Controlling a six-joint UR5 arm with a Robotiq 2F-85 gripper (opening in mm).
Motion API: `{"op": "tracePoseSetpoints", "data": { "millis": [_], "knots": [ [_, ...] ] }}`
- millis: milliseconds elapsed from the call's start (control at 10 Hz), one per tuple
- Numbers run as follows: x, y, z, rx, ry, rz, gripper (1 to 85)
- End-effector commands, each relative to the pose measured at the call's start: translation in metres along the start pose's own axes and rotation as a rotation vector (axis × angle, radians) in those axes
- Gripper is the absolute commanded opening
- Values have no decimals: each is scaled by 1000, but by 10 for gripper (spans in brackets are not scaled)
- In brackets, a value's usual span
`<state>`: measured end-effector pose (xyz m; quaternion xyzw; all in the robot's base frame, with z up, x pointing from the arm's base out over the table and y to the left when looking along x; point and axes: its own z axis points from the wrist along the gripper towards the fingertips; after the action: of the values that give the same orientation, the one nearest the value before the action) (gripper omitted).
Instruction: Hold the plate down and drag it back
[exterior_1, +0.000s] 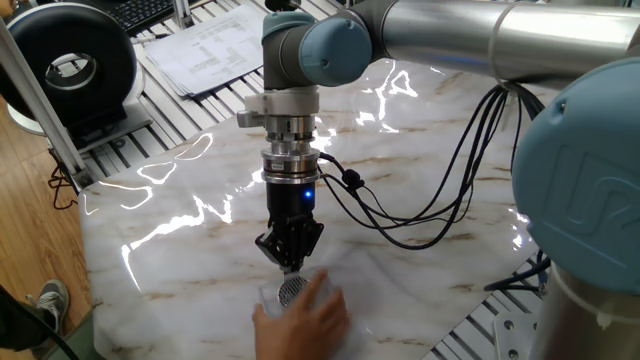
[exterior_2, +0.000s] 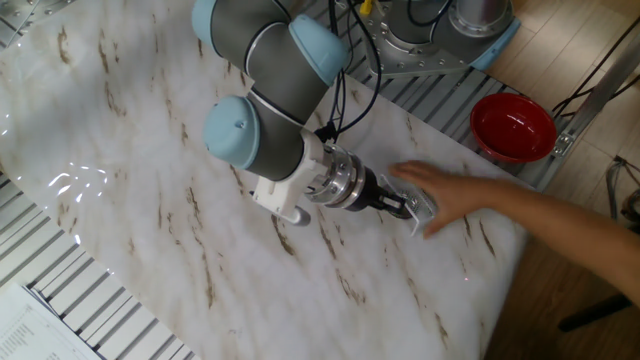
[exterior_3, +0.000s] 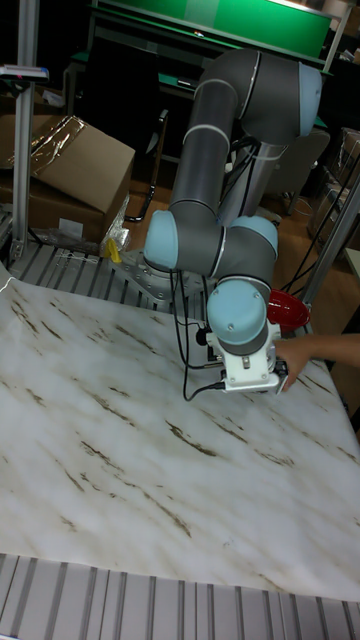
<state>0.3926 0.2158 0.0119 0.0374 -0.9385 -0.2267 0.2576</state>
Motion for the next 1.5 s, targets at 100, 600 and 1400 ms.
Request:
{"op": "tracePoseSetpoints", "data": {
  "millis": [100, 600, 1400],
  "knots": [
    [-1, 0, 2, -7, -7, 2, 13],
    [-6, -8, 2, 22, -32, -14, 13],
    [-20, 0, -5, 112, -103, 44, 13]
  ]
}}
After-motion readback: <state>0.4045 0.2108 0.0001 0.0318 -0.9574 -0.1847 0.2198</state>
